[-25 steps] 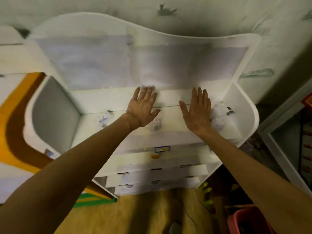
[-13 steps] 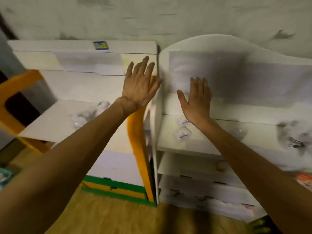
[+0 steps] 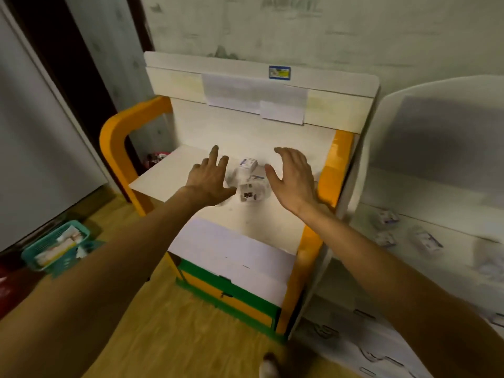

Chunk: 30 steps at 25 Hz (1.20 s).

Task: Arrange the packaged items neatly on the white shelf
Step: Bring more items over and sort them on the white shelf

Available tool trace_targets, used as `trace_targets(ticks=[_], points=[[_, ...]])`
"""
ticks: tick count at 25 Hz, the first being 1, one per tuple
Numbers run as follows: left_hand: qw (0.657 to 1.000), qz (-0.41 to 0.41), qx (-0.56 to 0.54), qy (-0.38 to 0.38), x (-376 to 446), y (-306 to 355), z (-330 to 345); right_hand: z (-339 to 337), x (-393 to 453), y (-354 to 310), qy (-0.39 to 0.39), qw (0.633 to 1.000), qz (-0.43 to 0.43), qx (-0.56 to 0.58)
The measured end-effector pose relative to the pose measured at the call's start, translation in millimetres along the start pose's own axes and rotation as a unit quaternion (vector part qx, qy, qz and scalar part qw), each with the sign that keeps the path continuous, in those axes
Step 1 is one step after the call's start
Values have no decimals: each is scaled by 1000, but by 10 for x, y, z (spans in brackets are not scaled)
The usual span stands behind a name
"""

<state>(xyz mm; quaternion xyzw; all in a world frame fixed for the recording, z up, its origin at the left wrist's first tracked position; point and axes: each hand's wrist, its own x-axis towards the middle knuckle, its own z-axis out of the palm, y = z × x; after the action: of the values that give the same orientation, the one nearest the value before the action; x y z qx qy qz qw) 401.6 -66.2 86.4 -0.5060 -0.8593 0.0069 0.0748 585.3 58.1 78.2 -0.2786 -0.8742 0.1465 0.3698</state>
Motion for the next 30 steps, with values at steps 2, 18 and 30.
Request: trace_targets(ticks=[2, 18, 30], points=[[999, -14, -11, -35, 43, -204, 216, 334, 34, -34, -71, 997, 22, -2], [971, 231, -18, -62, 1339, -918, 1352, 2151, 429, 623, -243, 961, 35, -128], [945, 310, -82, -68, 1564, -1036, 1434, 2367, 403, 497, -221, 957, 92, -165]])
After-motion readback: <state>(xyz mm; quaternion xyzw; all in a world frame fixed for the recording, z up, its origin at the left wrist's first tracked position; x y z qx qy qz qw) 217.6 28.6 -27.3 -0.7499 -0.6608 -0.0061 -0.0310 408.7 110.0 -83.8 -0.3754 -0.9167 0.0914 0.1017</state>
